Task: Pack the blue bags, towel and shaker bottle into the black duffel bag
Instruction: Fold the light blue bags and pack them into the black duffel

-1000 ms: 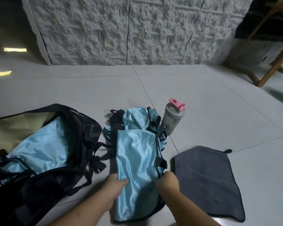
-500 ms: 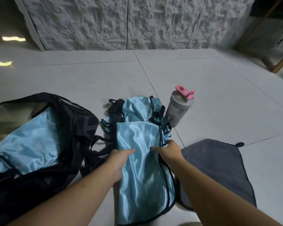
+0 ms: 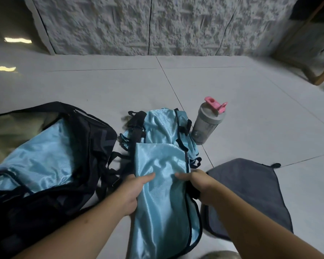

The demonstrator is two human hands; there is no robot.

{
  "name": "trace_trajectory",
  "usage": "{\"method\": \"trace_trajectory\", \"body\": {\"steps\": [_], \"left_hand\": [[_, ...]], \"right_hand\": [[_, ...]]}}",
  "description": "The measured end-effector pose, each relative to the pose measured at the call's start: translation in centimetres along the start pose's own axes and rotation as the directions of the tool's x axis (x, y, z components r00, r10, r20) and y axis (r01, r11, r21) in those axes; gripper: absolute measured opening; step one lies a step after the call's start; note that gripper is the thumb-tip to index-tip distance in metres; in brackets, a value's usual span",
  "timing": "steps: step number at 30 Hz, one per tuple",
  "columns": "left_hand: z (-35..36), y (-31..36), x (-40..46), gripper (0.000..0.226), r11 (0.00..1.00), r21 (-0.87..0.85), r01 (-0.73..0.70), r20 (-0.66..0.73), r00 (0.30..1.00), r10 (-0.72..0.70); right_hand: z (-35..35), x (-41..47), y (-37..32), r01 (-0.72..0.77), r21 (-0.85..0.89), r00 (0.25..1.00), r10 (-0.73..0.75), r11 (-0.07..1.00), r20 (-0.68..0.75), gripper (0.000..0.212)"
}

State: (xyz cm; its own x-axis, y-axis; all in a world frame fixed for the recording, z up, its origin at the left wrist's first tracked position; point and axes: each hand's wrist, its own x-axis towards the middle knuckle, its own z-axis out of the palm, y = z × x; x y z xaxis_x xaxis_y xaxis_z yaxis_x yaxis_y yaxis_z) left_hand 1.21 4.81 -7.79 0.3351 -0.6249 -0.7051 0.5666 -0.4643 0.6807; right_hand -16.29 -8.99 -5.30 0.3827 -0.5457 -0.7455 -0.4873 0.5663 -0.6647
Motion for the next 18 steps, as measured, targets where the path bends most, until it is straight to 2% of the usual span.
{"method": "trace_trajectory", "body": {"steps": [4, 10, 12, 14, 16, 18], "left_hand": [[-0.5, -1.2, -0.4, 0.041, 0.996, 0.082, 0.029, -0.031, 0.999, -0.027], [-0.2, -2.5, -1.3, 0.041, 0.967, 0.252, 0.033, -0.038, 0.999, -0.024], [0.2, -2.3, -1.6, 0.050, 0.960, 0.281, 0.022, -0.047, 0.999, -0.009], [0.3, -2.0, -1.7, 0.056, 0.953, 0.304, -0.017, -0.071, 0.997, 0.041], [0.2, -2.0, -1.4, 0.071, 0.951, 0.304, -0.051, -0.092, 0.992, 0.082], [0.0, -1.9, -1.3, 0.079, 0.958, 0.279, -0.061, -0.068, 0.994, 0.083]], "right_hand": [[0.2, -0.9, 0.5, -0.021, -0.071, 0.999, 0.019, 0.997, -0.031, 0.037], [0.9, -1.4, 1.3, -0.106, -0.160, 0.994, 0.106, 0.981, -0.007, 0.032], [1.1, -1.3, 1.5, -0.073, -0.211, 0.996, 0.060, 0.975, -0.070, 0.030], [1.3, -1.3, 1.7, 0.010, -0.244, 0.986, -0.051, 0.970, -0.160, 0.024], [1.4, -1.7, 2.0, 0.105, -0.205, 0.974, -0.142, 0.973, -0.179, 0.022], [1.7, -2.2, 2.1, 0.121, -0.042, 0.984, -0.125, 0.992, -0.127, 0.029]]}}
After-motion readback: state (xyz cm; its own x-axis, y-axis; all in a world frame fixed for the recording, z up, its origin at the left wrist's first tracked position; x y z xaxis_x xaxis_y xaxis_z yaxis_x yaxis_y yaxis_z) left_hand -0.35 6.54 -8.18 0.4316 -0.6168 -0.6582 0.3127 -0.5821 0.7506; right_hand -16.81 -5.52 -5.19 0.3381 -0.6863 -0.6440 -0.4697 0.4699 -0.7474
